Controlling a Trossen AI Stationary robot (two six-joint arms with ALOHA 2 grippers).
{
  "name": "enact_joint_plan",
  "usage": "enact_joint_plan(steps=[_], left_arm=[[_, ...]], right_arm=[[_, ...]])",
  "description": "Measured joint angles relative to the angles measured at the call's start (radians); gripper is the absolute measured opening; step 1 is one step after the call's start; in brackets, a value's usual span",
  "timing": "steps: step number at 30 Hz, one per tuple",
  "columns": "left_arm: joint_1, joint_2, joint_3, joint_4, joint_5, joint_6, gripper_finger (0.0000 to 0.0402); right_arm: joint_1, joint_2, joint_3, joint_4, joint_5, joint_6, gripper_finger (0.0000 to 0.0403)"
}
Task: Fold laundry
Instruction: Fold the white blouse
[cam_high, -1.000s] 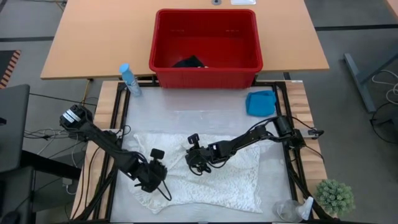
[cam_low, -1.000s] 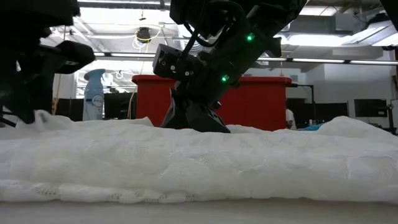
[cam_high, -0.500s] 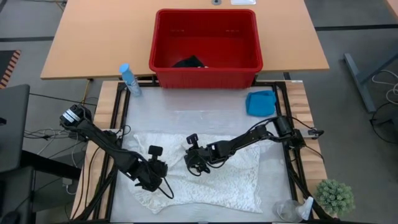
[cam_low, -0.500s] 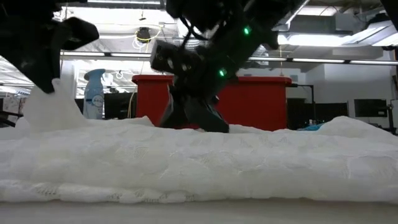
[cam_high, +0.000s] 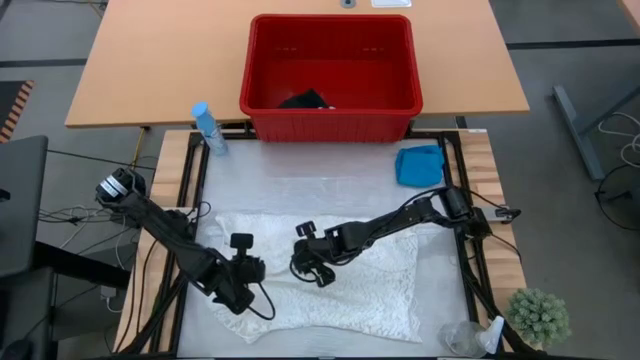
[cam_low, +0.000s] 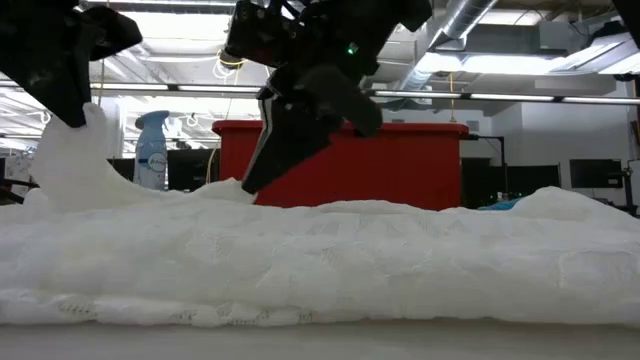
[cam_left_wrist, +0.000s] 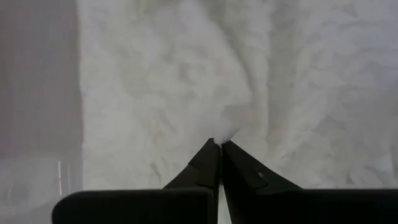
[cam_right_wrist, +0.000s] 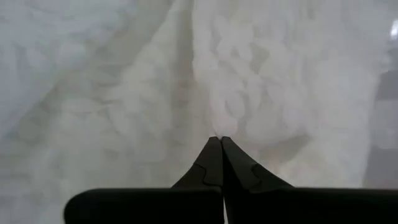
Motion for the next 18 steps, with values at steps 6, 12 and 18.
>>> enact_joint_plan(steps=[6, 12, 18], left_arm=[[-0.030, -0.001, -0.013, -0.015, -0.087, -0.113, 0.0000], [-0.051, -0.022, -0.097, -0.018, -0.093, -0.292, 0.0000], [-0.041, -0.098, -0.174, -0.022, -0.176, -0.400, 0.0000]], right_arm=[[0.012, 0.001, 0.003, -0.011, -0.025, 0.033, 0.0016], [0.007, 0.001, 0.037, -0.016, -0.118, 0.087, 0.0016], [-0.041, 0.001, 0.068, -0.015, -0.141, 0.169, 0.0016]])
